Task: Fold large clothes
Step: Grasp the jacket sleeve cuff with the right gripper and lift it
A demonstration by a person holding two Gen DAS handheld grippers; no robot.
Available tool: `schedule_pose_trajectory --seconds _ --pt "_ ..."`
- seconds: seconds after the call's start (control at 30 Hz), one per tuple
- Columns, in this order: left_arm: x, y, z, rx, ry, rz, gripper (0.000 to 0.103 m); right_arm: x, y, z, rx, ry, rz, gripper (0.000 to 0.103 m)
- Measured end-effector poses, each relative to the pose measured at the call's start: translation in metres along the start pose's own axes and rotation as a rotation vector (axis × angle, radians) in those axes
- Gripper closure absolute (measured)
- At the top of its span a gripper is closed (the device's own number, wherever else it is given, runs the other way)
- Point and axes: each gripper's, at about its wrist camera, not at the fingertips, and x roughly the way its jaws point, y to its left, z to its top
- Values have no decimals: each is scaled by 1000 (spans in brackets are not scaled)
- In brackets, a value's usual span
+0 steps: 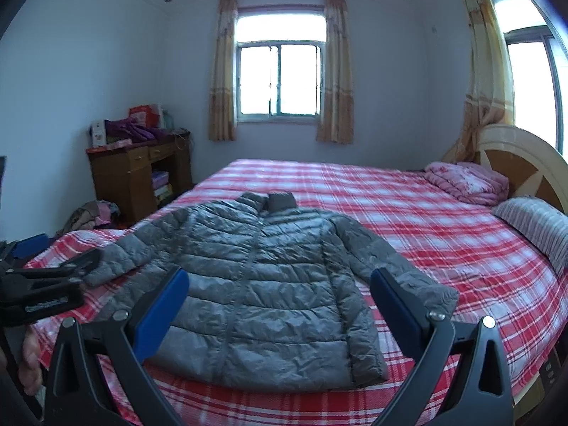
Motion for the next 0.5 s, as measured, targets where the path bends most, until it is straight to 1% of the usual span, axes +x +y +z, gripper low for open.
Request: schedule_pose_trajectory --seconds 0.1,0.2,0.33,0.5 --pt "30 3 -8 4 33 27 1 25 -32 -8 48 49 -62 0" --pt "66 6 -15 10 77 51 1 53 -74 -21 126 125 -122 0" --pt "111 6 -19 23 131 71 1 83 -129 -41 215 199 -215 0" --pt "165 -5 -20 71 158 103 1 118 -200 -66 334 284 -332 0"
